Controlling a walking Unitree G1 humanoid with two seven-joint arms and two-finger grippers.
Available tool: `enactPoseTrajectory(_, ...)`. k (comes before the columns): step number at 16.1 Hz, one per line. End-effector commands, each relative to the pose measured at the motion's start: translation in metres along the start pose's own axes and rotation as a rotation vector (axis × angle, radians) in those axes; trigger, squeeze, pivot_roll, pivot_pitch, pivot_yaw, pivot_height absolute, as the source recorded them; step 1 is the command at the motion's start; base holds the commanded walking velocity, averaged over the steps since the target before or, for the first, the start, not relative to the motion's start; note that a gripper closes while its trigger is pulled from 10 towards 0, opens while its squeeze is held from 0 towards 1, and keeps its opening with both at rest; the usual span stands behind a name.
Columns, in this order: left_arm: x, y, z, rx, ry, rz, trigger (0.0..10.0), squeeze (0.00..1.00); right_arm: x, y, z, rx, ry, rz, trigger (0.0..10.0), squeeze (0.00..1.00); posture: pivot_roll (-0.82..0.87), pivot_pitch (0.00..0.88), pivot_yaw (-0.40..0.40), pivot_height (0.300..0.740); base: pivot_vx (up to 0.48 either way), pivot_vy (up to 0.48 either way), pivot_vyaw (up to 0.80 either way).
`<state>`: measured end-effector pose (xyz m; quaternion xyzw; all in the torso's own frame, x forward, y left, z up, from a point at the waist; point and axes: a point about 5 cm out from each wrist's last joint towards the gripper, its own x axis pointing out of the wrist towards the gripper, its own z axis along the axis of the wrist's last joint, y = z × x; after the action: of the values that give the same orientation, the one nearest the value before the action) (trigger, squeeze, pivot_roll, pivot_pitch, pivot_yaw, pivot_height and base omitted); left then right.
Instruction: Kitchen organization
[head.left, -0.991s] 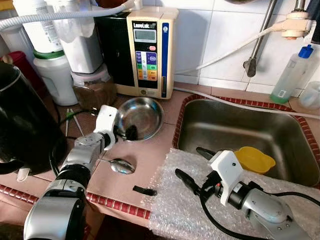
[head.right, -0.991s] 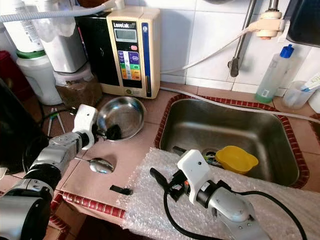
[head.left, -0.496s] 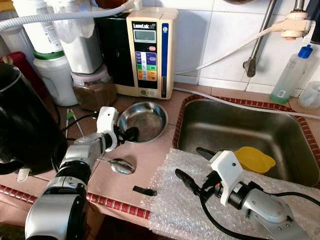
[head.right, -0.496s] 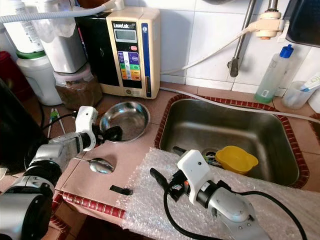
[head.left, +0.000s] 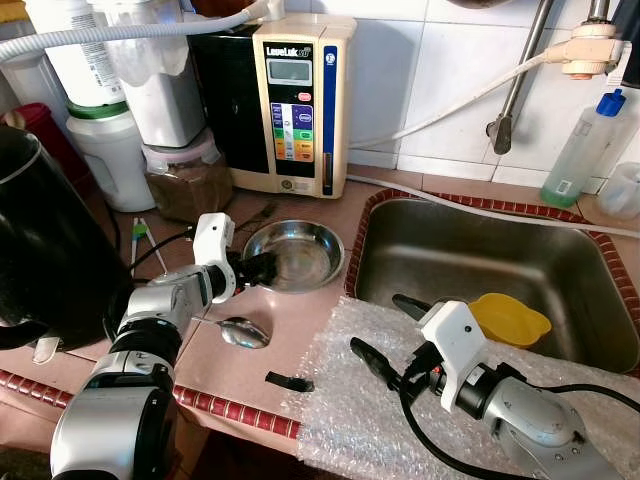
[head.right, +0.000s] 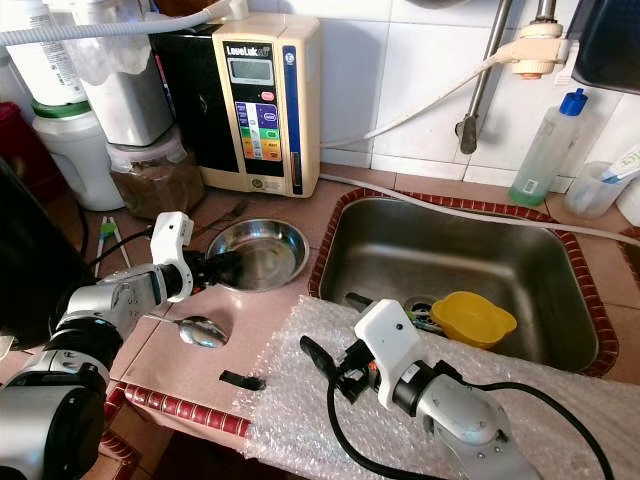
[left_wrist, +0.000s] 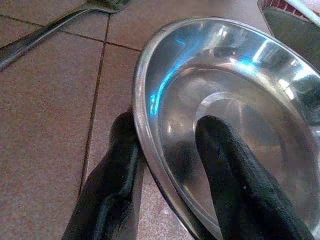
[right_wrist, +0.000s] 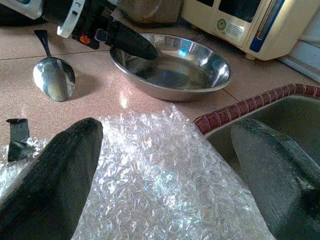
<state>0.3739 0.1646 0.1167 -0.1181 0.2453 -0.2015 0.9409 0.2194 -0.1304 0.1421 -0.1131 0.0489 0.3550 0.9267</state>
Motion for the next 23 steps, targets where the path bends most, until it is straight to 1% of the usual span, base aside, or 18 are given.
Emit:
enactPoseTrajectory(1,-0.001,-0.001,0.006,0.002,-0.011,-0.002,0.0,0.0,0.001,0.001,0.0,-0.006,-0.001,0.013,10.0,0.0,0.07,0.019,0.07,0.74,0.0,0.0,0.0)
enactPoseTrajectory(4,-0.002,-0.001,0.006,0.004,-0.01,-0.001,0.0,0.0,0.001,0.001,0.0,-0.005,-0.001,0.012,10.0,0.0,0.07,0.019,0.071,0.74,0.0,0.0,0.0)
enactPoseTrajectory(8,-0.003,0.0,0.01,0.002,-0.048,0.01,0.0,0.0,0.001,0.001,-0.001,-0.005,0.002,0.013,10.0,0.0,0.07,0.02,0.07,0.74,0.0,0.0,0.0)
enactPoseTrajectory(9,-0.003,0.002,0.008,0.02,-0.028,0.018,0.0,0.0,0.001,0.001,-0.001,-0.005,0.002,0.013,10.0,0.0,0.07,0.02,0.07,0.74,0.0,0.0,0.0)
enactPoseTrajectory(10,-0.003,0.002,0.008,0.024,-0.031,0.019,0.0,0.0,0.001,0.001,-0.001,-0.005,0.002,0.012,10.0,0.0,0.07,0.022,0.07,0.74,0.0,0.0,0.0)
enactPoseTrajectory(16,-0.005,0.003,0.013,0.017,-0.105,0.017,0.0,0.0,0.001,0.001,-0.001,-0.005,0.003,0.013,10.0,0.0,0.07,0.021,0.07,0.74,0.0,0.0,0.0)
enactPoseTrajectory(18,-0.007,0.002,0.022,0.045,-0.202,0.016,0.0,0.0,0.001,0.001,-0.001,-0.003,0.001,0.006,10.0,0.0,0.07,0.019,0.072,0.74,0.0,0.0,0.0)
enactPoseTrajectory(19,-0.007,0.002,0.024,0.056,-0.217,0.02,0.0,0.0,0.002,0.001,-0.001,-0.001,0.0,0.003,10.0,0.0,0.07,0.018,0.072,0.74,0.0,0.0,0.0)
enactPoseTrajectory(20,-0.011,0.001,0.036,0.081,-0.325,0.027,0.0,0.0,0.003,-0.001,-0.001,-0.005,-0.009,-0.02,10.0,0.0,0.07,0.016,0.072,0.74,0.0,0.0,0.0)
enactPoseTrajectory(22,-0.013,-0.001,0.044,0.113,-0.395,0.033,0.0,0.0,0.004,-0.004,0.0,-0.003,-0.019,-0.047,10.0,0.0,0.07,0.016,0.072,0.74,0.0,0.0,0.0)
enactPoseTrajectory(23,-0.017,-0.009,0.057,0.155,-0.482,0.018,0.0,0.0,0.006,-0.016,0.003,-0.007,-0.046,-0.149,10.0,0.0,0.08,0.011,0.065,0.74,0.0,0.0,0.0)
